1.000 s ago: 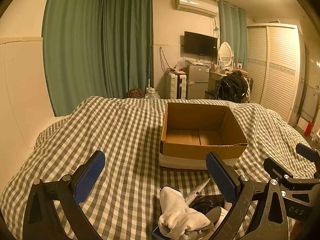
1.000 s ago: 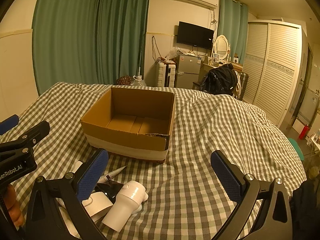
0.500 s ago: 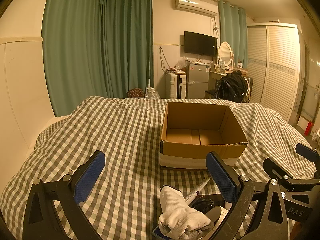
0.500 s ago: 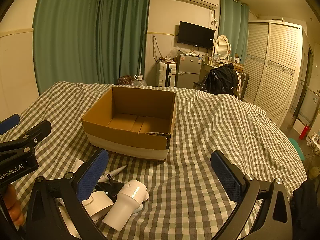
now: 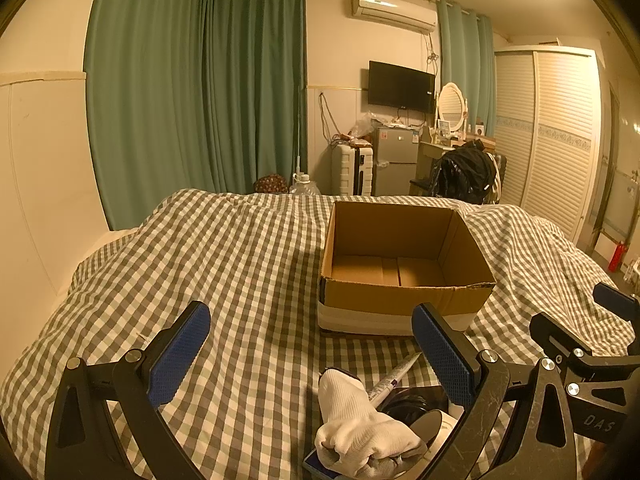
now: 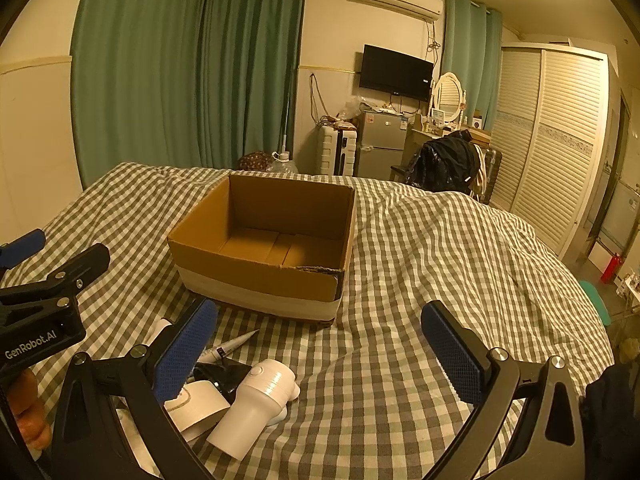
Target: Organize objects
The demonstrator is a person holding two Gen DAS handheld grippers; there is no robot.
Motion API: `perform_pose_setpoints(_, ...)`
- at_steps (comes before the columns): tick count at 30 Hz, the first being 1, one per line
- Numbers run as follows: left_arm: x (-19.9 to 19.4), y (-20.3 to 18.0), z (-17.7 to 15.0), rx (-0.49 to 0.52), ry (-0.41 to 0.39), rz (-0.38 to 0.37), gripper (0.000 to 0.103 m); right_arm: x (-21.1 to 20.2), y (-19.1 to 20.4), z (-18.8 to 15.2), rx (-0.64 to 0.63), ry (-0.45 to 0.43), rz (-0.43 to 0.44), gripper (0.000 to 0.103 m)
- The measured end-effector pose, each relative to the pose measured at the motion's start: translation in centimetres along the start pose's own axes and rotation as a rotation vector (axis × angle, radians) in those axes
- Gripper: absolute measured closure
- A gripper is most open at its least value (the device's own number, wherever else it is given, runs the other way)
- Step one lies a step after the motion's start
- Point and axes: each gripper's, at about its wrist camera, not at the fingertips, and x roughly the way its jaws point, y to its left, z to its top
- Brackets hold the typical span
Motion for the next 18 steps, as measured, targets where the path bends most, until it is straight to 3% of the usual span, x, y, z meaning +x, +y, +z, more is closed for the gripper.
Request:
perform_pose_setpoints(8,1.0,0.1,-1.1,0.004,0.060,0.009,0.000,0.8,-0.4,-0.7,-0.012,0.040,0.017,0.000)
perform_pose_setpoints(18,4.0,-0.3,-4.9,0.021,0.242,-0.058,0.000,3.1,-0.8,-2.7,-0.011,0.131,0.020,0.000)
